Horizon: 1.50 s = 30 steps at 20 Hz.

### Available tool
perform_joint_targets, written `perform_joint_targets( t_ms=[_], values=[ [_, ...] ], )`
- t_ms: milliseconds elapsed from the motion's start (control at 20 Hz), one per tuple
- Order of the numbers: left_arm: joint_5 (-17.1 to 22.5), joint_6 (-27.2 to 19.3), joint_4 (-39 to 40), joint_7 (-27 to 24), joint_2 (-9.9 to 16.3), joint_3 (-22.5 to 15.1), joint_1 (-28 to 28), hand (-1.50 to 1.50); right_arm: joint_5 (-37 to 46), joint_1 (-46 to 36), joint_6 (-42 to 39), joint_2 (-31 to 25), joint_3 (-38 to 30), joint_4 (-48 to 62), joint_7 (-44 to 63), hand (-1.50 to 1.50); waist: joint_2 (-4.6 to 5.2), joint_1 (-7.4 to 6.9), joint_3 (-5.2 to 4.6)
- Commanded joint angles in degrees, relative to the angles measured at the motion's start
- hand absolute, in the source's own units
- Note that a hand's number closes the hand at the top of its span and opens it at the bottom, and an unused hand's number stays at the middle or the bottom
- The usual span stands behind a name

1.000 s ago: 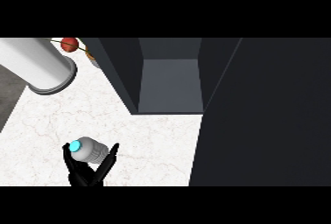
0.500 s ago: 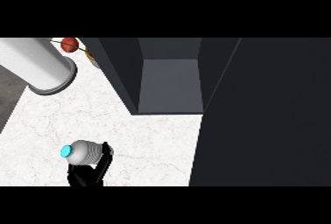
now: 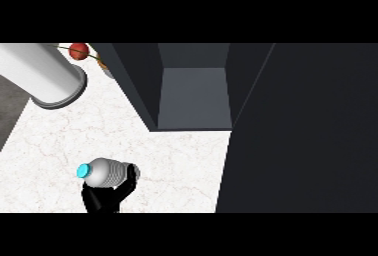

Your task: Pick up the bottled water, place it into the cabinet and close the cabinet

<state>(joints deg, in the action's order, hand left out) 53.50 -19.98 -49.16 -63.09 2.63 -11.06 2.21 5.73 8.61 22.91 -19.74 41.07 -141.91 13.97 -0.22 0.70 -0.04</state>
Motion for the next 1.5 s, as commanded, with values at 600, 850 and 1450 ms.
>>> perform_joint_targets(
  t_ms=[600,850,1450],
  values=[
    [-10.9,7.7,-21.6,18.8,11.6,-16.0,-4.4,1.5,8.8,-2.7,3.1,2.1,5.0,-3.7,5.7,-1.5,-0.11,-0.67,0.02],
    [-12.8,3.3,-27.6,24.2,10.0,-16.5,-2.8,1.5,3.9,0.4,1.2,-1.2,1.8,-2.6,0.2,-1.5,0.04,-0.51,0.08],
    [-22.4,-11.0,-37.3,34.7,5.3,-19.0,3.9,1.5,4.9,3.2,2.2,-2.6,3.1,-8.1,2.8,-1.5,0.02,-0.11,0.05]
  ],
)
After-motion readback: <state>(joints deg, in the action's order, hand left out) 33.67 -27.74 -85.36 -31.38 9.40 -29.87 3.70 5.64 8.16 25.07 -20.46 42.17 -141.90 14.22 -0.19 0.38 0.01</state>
